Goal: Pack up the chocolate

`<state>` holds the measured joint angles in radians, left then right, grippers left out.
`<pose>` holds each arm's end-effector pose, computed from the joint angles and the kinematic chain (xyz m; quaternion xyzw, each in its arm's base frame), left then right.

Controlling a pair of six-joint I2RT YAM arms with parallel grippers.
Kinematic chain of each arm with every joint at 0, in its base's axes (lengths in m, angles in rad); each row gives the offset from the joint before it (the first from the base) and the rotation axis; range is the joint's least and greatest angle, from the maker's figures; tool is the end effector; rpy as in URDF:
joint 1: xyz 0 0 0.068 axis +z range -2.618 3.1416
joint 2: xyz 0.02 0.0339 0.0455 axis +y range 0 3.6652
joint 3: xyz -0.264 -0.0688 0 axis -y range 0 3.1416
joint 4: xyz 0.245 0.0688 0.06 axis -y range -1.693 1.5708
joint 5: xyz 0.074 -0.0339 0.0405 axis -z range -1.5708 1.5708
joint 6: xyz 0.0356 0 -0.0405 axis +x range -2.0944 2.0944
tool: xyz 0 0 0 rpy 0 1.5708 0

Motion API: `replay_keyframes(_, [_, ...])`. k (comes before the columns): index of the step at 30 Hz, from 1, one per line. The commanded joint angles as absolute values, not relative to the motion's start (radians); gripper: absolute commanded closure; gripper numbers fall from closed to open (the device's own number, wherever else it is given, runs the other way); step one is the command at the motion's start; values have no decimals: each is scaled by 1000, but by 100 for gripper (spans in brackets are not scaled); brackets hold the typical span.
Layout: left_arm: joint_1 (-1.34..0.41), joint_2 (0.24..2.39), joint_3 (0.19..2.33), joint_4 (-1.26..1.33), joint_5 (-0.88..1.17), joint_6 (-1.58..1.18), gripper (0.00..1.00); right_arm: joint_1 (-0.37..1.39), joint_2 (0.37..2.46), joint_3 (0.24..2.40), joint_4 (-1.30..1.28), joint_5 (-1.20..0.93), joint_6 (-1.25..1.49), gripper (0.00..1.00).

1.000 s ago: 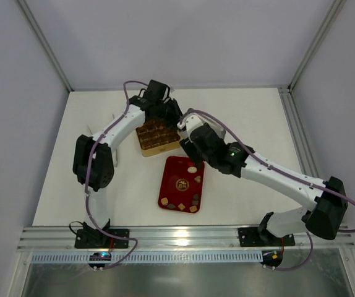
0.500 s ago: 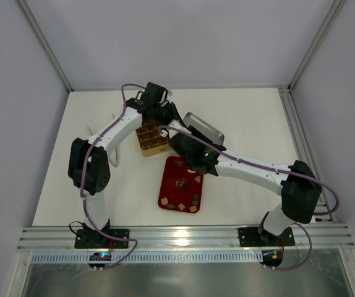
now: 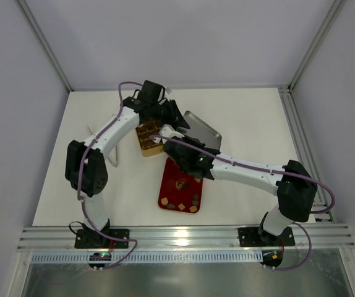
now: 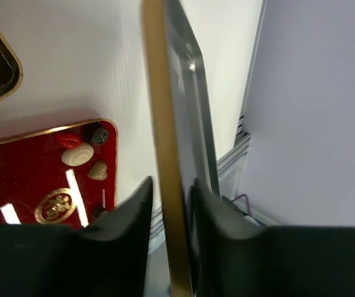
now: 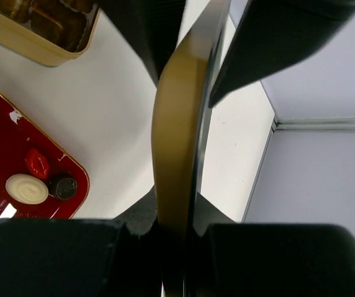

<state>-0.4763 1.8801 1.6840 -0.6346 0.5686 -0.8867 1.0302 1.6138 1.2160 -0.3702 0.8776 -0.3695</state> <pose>0.3667 -0.2107 0.2993 -0.0830 0.8968 -0.4218 0.1049 0.2036 0.2860 0.2704 -0.4098 0.7443 -0.2552 0.4614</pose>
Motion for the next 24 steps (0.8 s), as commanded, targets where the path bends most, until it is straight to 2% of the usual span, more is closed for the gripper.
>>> replay_keyframes(1, [-465,1818,1686,-637,615,-853,62,1022,1589,1266,-290,954,-380,96])
replay_keyframes(3, [-457,1806,1697,-637,607,-845,47,1026,1585,1279,-298,951,-380,96])
replay_keyframes(4, [-453,1804,1703,-637,601,-842,34,1028,1577,1284,-304,940,-373,96])
replay_keyframes(7, [-419,1799,1733,-635,591,-844,19,1026,1566,1324,-360,911,-348,96])
replay_keyframes(13, [-307,1809,1861,-609,591,-877,11,1026,1528,1391,-472,789,-275,96])
replay_keyframes(19, [-198,1819,1988,-580,591,-917,9,1020,1526,1443,-546,652,-222,96])
replay_keyframes(24, [-127,1767,1979,-555,556,-927,10,979,1551,1537,-586,500,-160,96])
